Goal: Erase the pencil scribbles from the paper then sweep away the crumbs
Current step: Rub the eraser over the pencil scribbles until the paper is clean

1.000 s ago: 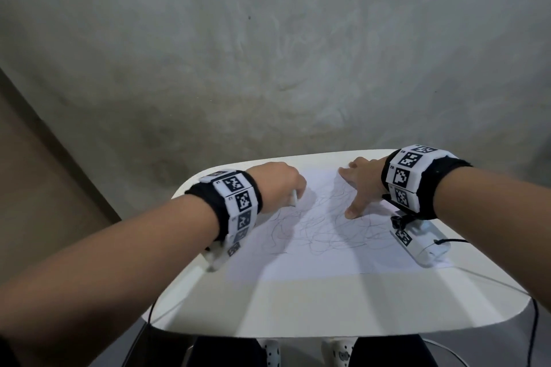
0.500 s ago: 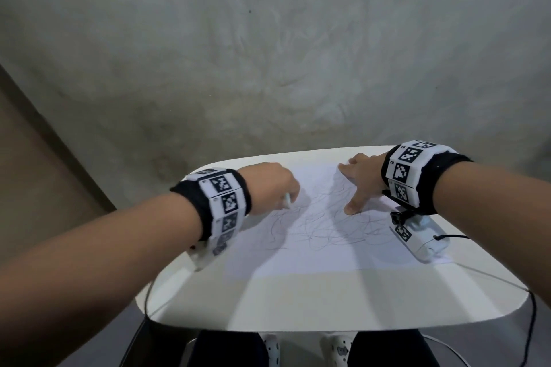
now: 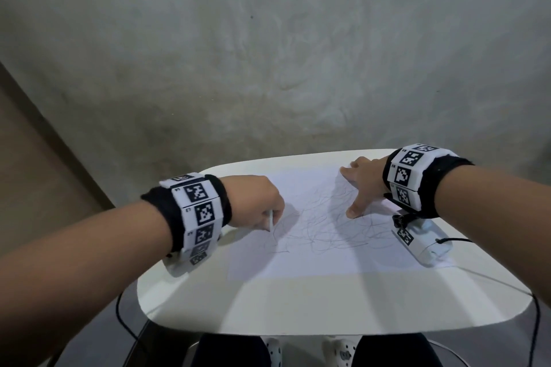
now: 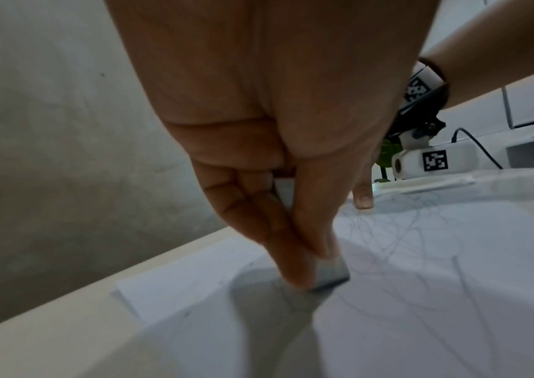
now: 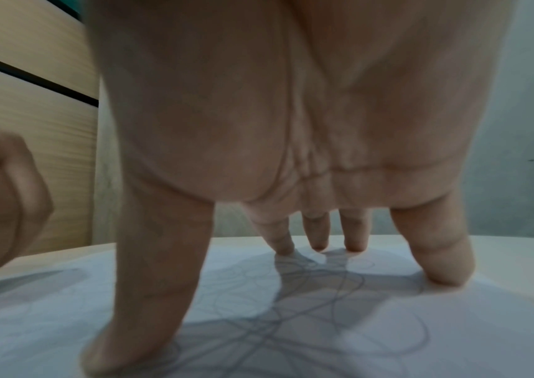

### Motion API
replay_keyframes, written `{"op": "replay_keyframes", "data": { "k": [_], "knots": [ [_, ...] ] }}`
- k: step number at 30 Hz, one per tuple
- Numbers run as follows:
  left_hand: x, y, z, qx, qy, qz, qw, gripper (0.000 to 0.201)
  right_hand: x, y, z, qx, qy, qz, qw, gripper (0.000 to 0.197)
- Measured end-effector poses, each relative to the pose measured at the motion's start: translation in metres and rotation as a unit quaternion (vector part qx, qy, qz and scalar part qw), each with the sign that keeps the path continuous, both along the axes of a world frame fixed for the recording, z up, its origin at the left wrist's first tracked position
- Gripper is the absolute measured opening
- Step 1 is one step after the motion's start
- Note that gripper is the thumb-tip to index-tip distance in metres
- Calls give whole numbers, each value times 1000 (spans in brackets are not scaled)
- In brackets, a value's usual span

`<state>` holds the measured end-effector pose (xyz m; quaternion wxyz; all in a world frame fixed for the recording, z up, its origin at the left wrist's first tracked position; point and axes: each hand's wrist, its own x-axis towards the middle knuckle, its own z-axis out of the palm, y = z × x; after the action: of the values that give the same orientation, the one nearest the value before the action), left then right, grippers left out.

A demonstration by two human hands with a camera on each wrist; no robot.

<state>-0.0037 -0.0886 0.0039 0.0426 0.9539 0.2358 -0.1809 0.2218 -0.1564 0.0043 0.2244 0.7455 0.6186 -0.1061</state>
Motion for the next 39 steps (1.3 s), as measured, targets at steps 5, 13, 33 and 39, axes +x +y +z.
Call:
{"op": "replay_keyframes", "data": {
  "k": [5, 13, 33, 39],
  "knots": [
    [23, -10, -6, 27, -95, -18, 995, 12, 1, 0, 0, -1, 2, 2, 1000, 99],
    [8, -10, 2, 6, -17, -17, 1000, 14, 0, 0, 0, 4, 2, 1, 1000, 97],
    [-20, -19, 1, -9, 37, -17, 999, 14, 1, 0, 3, -13, 9, -8, 1000, 103],
    [-29, -29, -13, -10, -94, -26, 995, 12, -1, 0, 5, -17, 5, -9, 1000, 102]
  ]
}}
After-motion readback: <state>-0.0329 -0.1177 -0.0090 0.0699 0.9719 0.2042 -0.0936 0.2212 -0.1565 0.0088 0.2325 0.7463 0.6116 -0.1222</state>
